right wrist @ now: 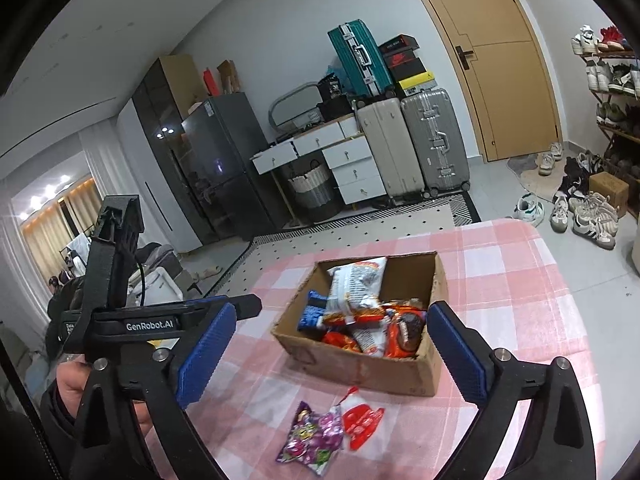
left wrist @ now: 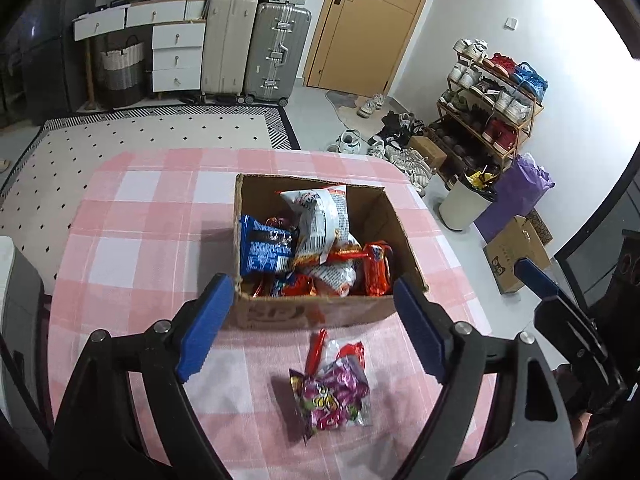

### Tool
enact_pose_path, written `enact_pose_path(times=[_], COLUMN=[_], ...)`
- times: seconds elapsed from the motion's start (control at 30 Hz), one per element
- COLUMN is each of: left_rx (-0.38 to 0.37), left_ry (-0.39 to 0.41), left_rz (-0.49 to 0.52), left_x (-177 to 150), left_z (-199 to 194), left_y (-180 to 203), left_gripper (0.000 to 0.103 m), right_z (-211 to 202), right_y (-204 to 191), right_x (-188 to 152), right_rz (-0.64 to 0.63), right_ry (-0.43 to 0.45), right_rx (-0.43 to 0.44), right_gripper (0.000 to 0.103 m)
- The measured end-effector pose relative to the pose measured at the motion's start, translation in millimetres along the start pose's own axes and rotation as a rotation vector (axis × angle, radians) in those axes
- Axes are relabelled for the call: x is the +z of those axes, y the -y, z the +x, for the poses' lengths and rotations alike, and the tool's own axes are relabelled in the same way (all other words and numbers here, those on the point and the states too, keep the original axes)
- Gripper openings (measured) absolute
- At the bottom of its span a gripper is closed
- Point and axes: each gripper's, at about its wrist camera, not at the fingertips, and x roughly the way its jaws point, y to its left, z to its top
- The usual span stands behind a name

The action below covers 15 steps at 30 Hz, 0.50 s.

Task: Organize snacks
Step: 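Withdraw both grippers from the box back toward the remaining snacks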

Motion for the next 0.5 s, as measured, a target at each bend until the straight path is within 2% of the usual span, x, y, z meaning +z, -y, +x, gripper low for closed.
enact_pose_path(times=[0.5], left_rx=[0.037], left_ry=[0.063], left_rz=[0.021], left_x=[-58], left_z=[-63], left_y=[4], left_gripper=[0.087], right_z=[-53], right_y=[-30], right_x=[-33], right_rz=[-0.034], right_ry=[0.031], right_rx=[-0.021], right_gripper=[0.102])
